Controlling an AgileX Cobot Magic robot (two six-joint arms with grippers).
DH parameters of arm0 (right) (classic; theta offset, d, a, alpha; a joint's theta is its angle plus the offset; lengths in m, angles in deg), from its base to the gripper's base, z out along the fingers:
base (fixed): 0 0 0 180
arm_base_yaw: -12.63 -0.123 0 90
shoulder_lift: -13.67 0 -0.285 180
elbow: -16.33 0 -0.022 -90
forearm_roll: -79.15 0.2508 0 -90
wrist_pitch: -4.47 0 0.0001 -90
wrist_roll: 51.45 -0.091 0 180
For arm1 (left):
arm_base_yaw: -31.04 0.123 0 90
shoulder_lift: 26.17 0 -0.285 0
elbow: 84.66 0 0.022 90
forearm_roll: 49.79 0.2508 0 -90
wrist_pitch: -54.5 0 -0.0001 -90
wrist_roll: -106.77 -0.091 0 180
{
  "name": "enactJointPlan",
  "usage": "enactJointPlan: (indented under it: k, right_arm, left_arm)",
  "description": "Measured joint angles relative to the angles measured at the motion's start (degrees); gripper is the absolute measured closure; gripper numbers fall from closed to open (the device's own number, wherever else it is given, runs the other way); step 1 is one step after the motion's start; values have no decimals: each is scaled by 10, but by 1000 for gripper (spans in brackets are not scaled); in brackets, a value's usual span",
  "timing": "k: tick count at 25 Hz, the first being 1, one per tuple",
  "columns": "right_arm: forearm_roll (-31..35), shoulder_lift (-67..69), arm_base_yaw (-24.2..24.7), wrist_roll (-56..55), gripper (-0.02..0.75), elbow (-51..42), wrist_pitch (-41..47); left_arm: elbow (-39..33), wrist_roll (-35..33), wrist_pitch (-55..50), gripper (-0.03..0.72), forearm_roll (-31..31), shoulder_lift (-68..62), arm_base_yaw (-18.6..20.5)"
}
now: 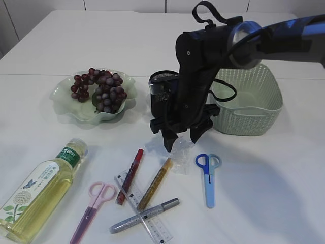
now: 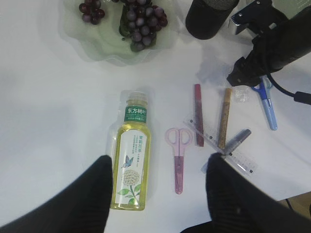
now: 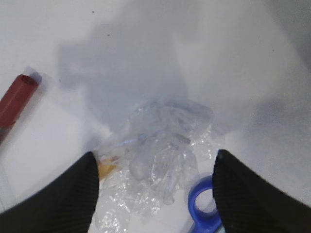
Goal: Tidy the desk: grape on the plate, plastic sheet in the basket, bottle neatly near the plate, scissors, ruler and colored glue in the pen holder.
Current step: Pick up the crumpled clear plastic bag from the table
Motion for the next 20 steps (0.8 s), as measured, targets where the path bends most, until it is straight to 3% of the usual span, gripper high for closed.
enactJointPlan:
  k: [20]
  right_arm:
    - [0,17,0,-1,176,12,-15]
  left_arm:
    - [0,0,0,243,0,0,0]
